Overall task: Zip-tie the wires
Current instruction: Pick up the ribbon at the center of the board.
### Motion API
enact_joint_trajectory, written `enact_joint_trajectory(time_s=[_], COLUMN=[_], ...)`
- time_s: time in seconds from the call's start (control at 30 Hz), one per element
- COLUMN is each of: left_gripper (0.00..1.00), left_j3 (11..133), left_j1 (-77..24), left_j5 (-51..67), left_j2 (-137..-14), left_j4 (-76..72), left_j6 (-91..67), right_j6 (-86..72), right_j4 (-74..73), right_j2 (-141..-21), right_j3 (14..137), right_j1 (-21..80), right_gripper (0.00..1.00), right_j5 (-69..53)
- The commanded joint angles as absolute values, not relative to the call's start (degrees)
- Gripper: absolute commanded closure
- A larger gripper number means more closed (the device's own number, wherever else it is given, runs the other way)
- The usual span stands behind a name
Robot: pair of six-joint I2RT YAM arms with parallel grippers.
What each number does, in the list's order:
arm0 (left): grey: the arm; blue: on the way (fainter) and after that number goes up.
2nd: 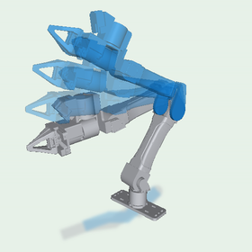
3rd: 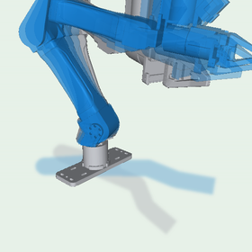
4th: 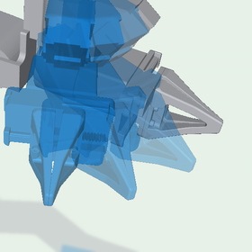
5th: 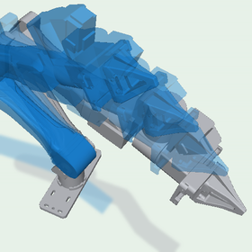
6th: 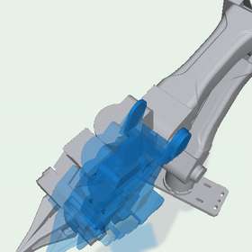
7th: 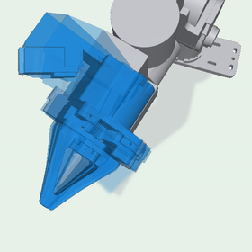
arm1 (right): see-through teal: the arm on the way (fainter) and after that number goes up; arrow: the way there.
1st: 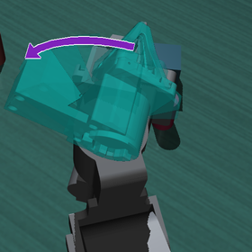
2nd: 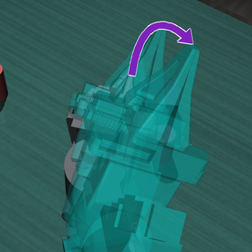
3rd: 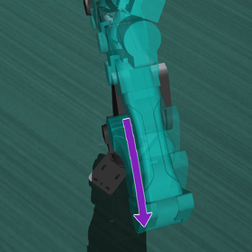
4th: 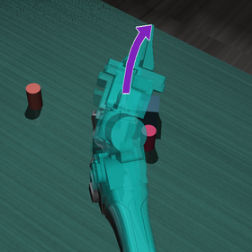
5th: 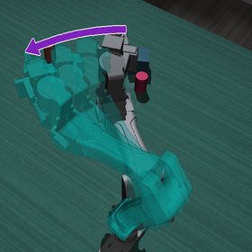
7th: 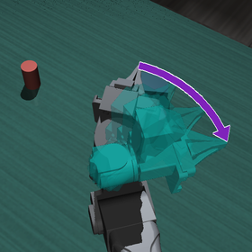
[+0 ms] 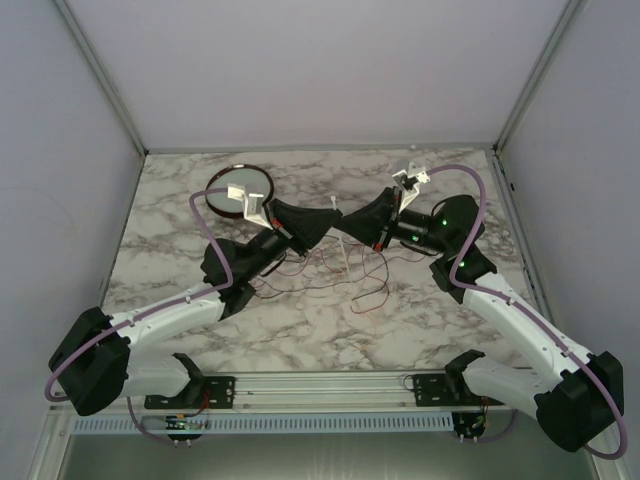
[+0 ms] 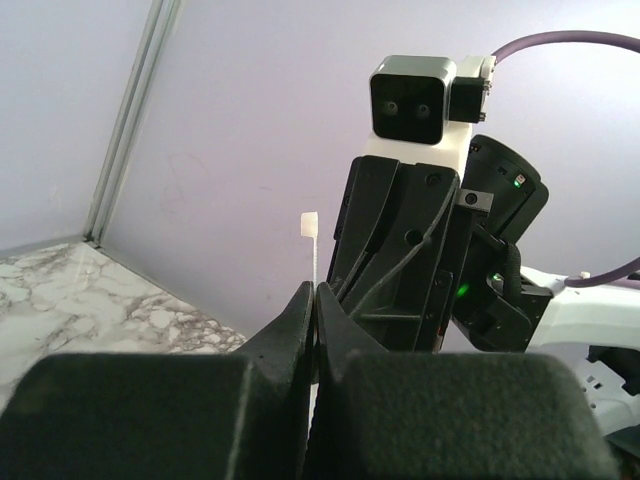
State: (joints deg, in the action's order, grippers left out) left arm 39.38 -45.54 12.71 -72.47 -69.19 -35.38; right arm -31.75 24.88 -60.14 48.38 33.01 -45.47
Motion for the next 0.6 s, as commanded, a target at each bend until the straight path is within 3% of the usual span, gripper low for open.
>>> enact_joint_trajectory(time_s=[0.0, 0.13, 0.27, 0.4, 0.53, 0.57], left_gripper=[1.0, 1.0, 1.0, 1.0, 1.0, 1.0], left_j3=[41.5, 42.7, 46.2, 49.9, 55.5, 57.1], left_j1=[-45.3, -44.7, -40.5, -33.6, -27.6, -25.9], left_j5=[12.9, 12.6, 14.3, 19.3, 26.9, 29.2], left_j2=[-72.6, -72.5, -72.5, -74.6, -82.0, -84.6], left_j4=[-72.4, -68.8, -61.4, -56.1, -54.1, -55.5], left_j6=[-34.1, -32.8, -32.0, -32.1, -33.7, -35.5], right_j6=[-31.4, -29.5, -24.8, -19.0, -12.3, -10.6], right_j4=[26.6, 24.4, 19.7, 16.2, 15.7, 16.3], right_j2=[-59.9, -58.9, -56.6, -52.8, -49.1, -48.2], right_j3=[49.4, 49.5, 49.7, 48.8, 46.5, 44.5], right_j1=[33.5, 33.3, 32.0, 30.7, 30.3, 30.2], right_gripper=[1.0, 1.0, 0.69, 0.44, 0.04, 0.01], right_j5=[-45.0, -42.1, -36.9, -29.7, -21.4, -19.7])
